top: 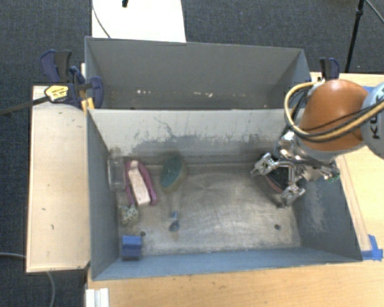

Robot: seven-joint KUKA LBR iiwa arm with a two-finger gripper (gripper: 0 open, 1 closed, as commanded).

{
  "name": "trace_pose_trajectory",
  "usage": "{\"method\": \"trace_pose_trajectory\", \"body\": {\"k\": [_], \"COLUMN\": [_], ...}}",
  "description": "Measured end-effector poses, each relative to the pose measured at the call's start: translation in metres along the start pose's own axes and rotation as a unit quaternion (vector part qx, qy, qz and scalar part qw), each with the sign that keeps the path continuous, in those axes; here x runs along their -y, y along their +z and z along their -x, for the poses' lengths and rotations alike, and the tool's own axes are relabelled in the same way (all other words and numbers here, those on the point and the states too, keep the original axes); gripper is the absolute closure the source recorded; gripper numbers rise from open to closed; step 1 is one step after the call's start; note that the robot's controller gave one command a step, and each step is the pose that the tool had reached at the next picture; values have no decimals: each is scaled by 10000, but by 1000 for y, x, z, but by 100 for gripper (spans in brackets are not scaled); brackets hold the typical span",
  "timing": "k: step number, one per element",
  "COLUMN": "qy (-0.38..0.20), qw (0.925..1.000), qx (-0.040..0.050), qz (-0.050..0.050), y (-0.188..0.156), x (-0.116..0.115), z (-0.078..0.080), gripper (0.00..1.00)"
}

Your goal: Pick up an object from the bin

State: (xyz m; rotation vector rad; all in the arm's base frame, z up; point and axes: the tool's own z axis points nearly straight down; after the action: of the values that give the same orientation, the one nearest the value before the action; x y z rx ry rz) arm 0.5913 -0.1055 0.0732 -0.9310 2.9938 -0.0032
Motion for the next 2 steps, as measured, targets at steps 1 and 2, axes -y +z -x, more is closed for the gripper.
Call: {"method": "trace_pose_trajectory", "body": {"k": [1,2], "qy": [-962,156], "qw": [9954,9999], "qx": [2,55], "qz": [-20,-44], "y": [-91,-33], "x": [34,27], "z": [-33,-28], "gripper": [0,0]}}
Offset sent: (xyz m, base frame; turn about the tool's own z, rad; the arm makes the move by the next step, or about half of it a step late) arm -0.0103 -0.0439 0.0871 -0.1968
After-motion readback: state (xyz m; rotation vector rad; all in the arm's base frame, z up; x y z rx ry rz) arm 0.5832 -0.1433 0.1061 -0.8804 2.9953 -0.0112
